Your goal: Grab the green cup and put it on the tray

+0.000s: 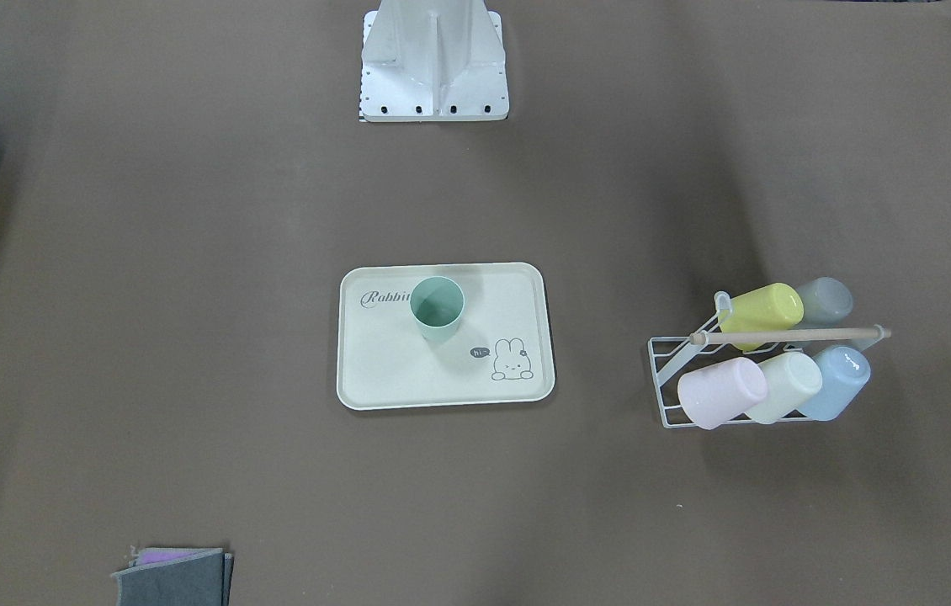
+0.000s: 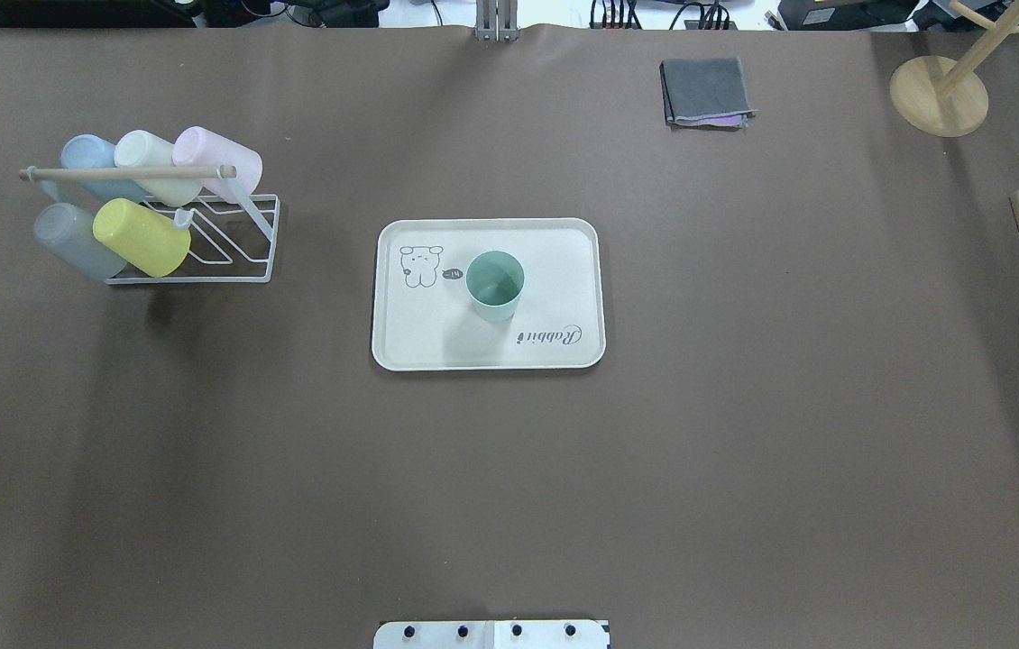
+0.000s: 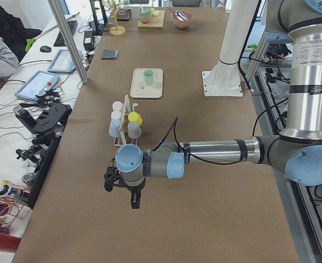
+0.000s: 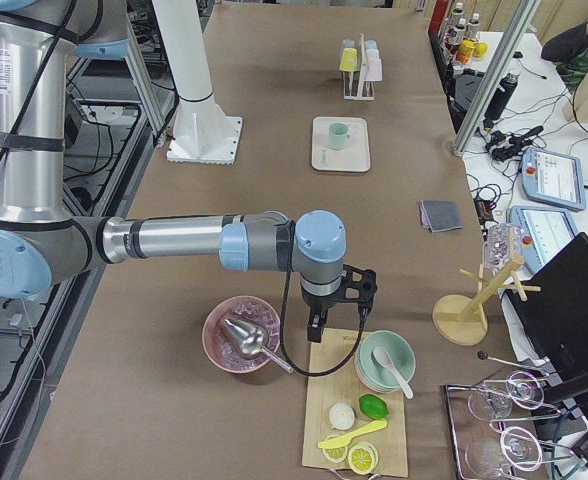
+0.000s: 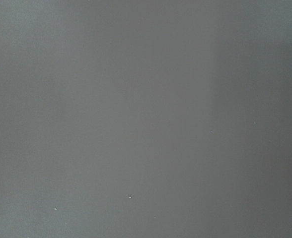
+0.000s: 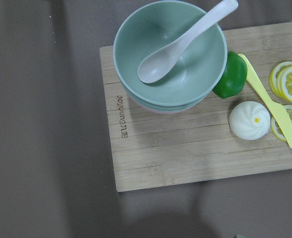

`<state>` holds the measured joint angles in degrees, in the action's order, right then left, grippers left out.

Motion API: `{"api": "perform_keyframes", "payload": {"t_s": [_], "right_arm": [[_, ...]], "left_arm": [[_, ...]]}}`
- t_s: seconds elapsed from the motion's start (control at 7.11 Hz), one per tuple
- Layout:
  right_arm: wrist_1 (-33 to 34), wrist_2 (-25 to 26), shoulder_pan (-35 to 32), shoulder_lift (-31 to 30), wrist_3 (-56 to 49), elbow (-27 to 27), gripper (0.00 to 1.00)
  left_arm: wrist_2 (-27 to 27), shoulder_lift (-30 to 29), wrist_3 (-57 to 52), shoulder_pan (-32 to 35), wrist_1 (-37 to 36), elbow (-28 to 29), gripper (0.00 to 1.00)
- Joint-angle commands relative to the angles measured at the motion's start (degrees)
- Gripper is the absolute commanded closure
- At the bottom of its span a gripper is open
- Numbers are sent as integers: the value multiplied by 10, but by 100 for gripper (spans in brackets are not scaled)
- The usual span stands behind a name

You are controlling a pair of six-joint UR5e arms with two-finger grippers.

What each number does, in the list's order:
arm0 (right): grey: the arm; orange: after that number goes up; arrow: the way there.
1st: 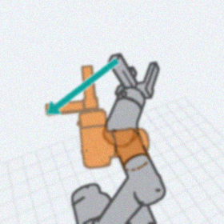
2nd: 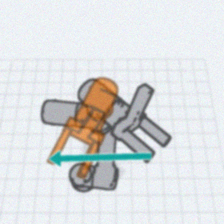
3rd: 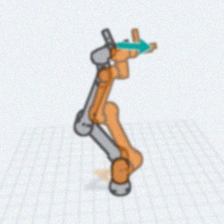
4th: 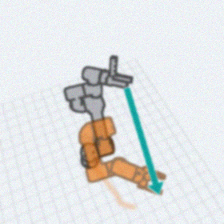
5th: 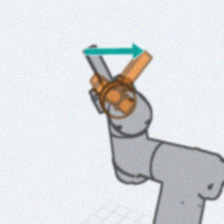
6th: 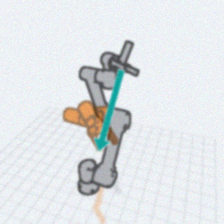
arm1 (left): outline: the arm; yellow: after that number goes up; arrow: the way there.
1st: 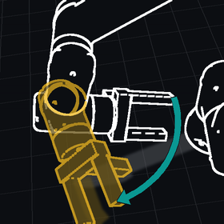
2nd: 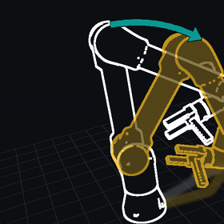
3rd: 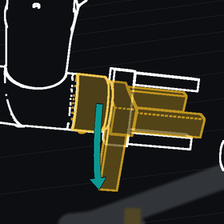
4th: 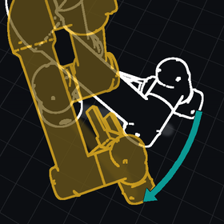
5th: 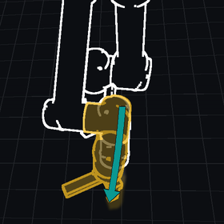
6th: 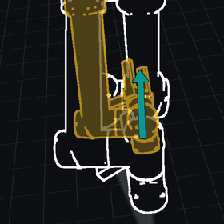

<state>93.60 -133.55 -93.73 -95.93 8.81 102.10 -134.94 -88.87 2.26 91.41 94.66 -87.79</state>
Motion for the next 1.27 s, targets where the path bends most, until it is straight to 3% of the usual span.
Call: {"api": "perform_keyframes", "payload": {"t_s": [0.0,1.13], "right_arm": [[0,1,0,0,1,-1,0],[0,-1,-3,-8,-1,-5,0]], "left_arm": [[19,-4,0,0,0,-1,2],[16,-2,1,0,2,-2,2]]}}
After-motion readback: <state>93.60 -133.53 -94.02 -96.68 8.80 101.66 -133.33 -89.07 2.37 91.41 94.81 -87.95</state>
